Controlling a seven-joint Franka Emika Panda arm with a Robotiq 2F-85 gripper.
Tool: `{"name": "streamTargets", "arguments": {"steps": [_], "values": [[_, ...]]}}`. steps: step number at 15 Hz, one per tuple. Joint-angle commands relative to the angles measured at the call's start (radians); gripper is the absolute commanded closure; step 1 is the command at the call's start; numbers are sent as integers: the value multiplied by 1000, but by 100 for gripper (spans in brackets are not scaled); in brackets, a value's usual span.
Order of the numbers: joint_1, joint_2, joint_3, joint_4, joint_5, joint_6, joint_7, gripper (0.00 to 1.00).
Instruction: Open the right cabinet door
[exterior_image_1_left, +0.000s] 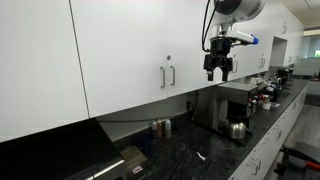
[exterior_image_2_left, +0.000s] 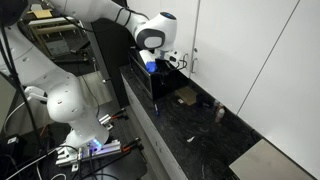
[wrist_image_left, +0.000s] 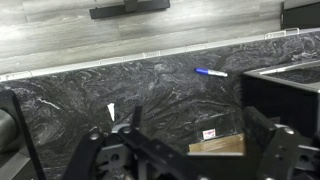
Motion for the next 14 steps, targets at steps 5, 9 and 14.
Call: {"name": "streamTargets", "arguments": {"steps": [5,9,14], "values": [[6,54,7,11,71,159,-59,0],[25,82,17,9,104,256,-109,0],[44,146,38,21,82,453,-125,0]]}}
